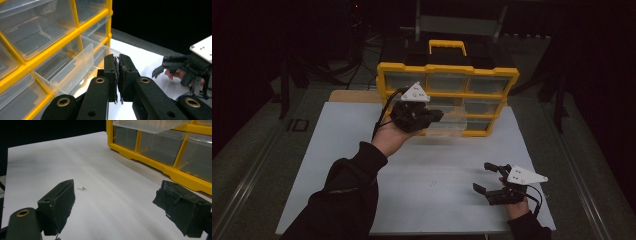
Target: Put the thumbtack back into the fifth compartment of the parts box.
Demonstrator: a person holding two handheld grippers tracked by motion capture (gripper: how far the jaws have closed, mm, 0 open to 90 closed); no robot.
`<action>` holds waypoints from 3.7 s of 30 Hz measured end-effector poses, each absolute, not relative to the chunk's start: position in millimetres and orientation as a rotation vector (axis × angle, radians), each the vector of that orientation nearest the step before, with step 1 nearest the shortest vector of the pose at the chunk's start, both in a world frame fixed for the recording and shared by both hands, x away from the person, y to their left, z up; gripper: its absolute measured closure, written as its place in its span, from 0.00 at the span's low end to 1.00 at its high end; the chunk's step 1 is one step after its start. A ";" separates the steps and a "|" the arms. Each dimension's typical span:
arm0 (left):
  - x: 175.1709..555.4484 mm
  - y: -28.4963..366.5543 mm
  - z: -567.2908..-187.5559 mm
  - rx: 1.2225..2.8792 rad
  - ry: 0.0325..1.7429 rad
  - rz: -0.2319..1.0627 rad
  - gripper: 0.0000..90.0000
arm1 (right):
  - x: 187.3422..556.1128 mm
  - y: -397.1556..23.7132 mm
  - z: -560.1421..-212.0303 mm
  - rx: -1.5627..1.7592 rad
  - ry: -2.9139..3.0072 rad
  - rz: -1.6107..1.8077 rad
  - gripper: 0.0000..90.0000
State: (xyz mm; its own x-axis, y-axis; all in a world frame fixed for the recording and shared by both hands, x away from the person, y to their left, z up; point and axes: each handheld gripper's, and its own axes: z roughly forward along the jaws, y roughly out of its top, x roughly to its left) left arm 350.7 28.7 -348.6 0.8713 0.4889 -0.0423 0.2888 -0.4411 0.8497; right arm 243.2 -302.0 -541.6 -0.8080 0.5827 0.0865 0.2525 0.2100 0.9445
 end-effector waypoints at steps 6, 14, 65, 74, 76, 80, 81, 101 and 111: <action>357.6 20.3 -347.5 2.047 0.576 0.254 0.94 | 243.1 -301.3 -541.5 0.786 2.201 1.629 0.15; 366.5 8.0 -350.7 2.011 0.647 0.312 0.94 | 243.0 -302.1 -541.4 0.782 2.199 1.629 0.15; 397.1 -46.5 -383.5 2.291 0.977 0.264 0.93 | 243.2 -302.4 -542.0 0.776 2.208 1.623 0.15; 395.5 -44.9 -376.3 2.269 0.968 0.257 0.58 | 243.0 -302.7 -541.5 0.778 2.207 1.625 0.15; 393.9 -44.5 -373.2 2.265 0.976 0.272 0.48 | 243.0 -302.6 -541.3 0.776 2.206 1.625 0.15; 391.0 -43.3 -369.4 2.255 0.969 0.278 0.33 | 242.8 -302.1 -541.2 0.776 2.208 1.624 0.15; 389.5 -42.0 -366.7 2.245 0.976 0.282 0.33 | 242.9 -302.1 -541.2 0.775 2.208 1.625 0.15; 360.7 -11.6 -355.4 2.211 0.918 0.262 0.00 | 242.6 -301.3 -541.3 0.780 2.210 1.626 0.15; 334.5 -0.9 -360.5 2.219 0.878 0.245 0.00 | 242.4 -301.0 -540.6 0.778 2.206 1.629 0.15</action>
